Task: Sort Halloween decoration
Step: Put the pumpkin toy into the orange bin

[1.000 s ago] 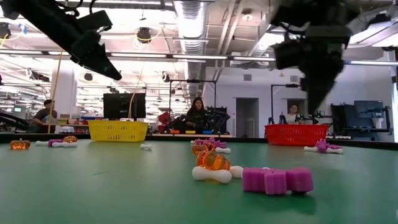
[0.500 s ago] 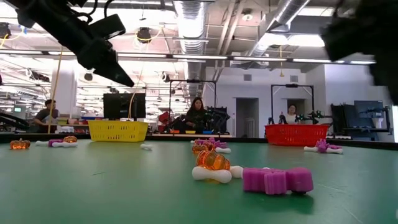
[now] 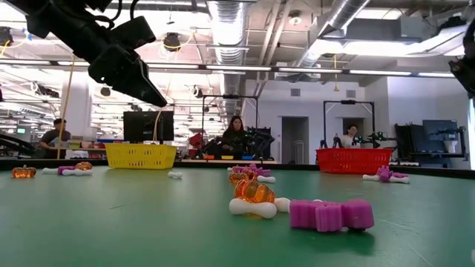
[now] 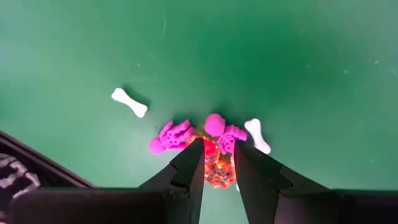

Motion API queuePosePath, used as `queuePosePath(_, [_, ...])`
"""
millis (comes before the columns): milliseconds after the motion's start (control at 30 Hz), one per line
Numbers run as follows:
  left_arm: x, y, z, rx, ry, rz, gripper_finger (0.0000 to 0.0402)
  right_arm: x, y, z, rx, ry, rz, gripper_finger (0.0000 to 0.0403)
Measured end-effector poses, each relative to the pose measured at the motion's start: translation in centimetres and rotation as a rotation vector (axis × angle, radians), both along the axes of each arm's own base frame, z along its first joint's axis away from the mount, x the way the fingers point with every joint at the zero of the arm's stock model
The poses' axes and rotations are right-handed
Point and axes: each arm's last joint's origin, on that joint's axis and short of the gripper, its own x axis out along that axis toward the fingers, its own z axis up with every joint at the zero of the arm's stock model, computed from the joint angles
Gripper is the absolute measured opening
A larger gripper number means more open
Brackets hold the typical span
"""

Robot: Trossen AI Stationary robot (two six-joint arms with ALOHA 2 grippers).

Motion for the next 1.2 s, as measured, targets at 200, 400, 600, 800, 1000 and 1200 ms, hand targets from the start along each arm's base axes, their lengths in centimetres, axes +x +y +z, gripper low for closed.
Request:
queuePosePath(200, [0.0, 0.0, 0.0, -0.011, -0.006, 0.007, 0.0130, 0.2, 0.3, -0.5, 0.005, 0.009, 0.028, 0.0118])
queuePosePath(400, [0.0, 0.0, 0.0, -0.013, -0.011, 0.008, 0.0130, 0.4, 0.1, -0.9, -0.011, 0.015, 0.033, 0.0118])
queuePosePath(600, [0.0, 0.0, 0.0, -0.013, -0.011, 0.007, 0.0130, 0.9, -0.3, -0.9, -0.012, 0.016, 0.009, 0.0118])
queuePosePath(800, [0.0, 0.0, 0.0, -0.012, -0.010, 0.007, 0.0130, 1.8, -1.3, -0.8, -0.029, -0.016, 0.042, 0.0118])
queuePosePath(1000, [0.0, 0.0, 0.0, -0.012, -0.010, 0.007, 0.0130, 2.4, -2.0, -0.8, -0.043, -0.048, 0.087, 0.0132])
queuePosePath(1200, [0.0, 0.0, 0.0, -0.012, -0.010, 0.007, 0.0130, 3.4, -4.9, -1.1, -0.175, -0.032, 0.174, 0.0178])
